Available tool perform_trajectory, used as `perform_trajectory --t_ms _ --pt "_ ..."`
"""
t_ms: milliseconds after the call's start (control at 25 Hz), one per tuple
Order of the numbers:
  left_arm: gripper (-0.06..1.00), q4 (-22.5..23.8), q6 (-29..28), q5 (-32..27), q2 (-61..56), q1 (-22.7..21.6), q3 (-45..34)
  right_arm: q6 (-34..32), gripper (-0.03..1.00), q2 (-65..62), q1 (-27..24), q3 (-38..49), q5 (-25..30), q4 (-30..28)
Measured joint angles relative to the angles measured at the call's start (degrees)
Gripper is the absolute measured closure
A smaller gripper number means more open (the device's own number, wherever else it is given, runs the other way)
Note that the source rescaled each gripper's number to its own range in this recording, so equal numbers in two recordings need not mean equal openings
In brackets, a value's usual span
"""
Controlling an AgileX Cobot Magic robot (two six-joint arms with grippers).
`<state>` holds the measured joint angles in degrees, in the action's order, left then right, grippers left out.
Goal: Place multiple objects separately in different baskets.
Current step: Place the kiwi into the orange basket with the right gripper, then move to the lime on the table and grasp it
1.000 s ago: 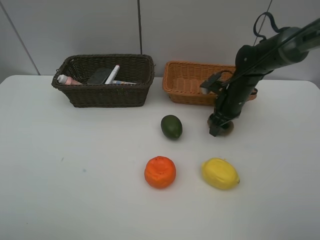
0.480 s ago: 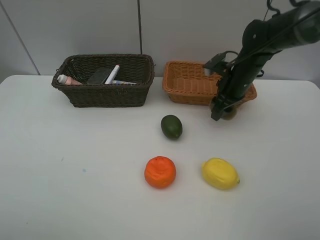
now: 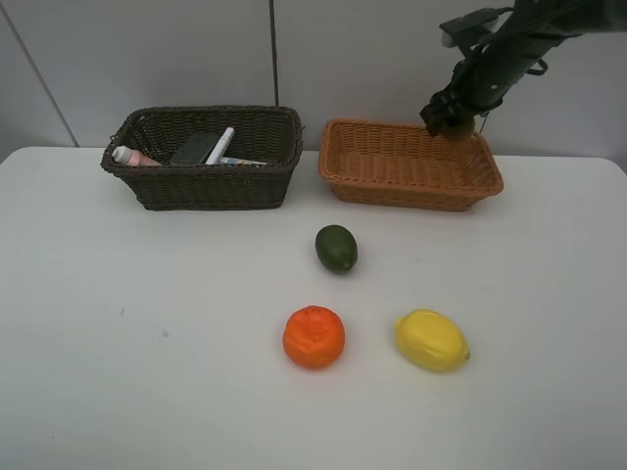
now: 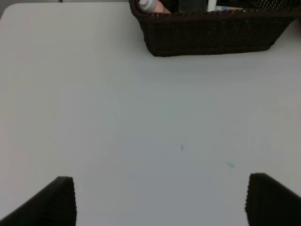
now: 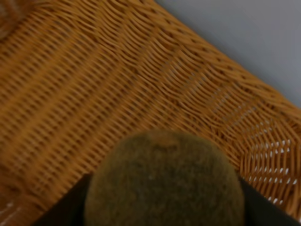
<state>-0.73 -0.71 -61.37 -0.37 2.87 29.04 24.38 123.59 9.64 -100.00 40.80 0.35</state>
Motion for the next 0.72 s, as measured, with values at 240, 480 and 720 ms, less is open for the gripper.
perform_trajectory --t_ms 240,480,720 --pt "0.0 0.0 0.0 0.0 0.0 0.0 0.0 -4.67 0.09 4.99 -1.19 -1.2 -1.91 -1.39" --pt "0.0 0.0 0.0 0.0 0.0 0.0 0.0 -7.48 0.01 4.01 -1.19 -1.2 0.48 -1.13" --pt "0.0 0.0 0.0 0.05 0.0 0.0 0.0 -16.29 0.01 -1.21 -0.95 -1.69 18.36 4.96"
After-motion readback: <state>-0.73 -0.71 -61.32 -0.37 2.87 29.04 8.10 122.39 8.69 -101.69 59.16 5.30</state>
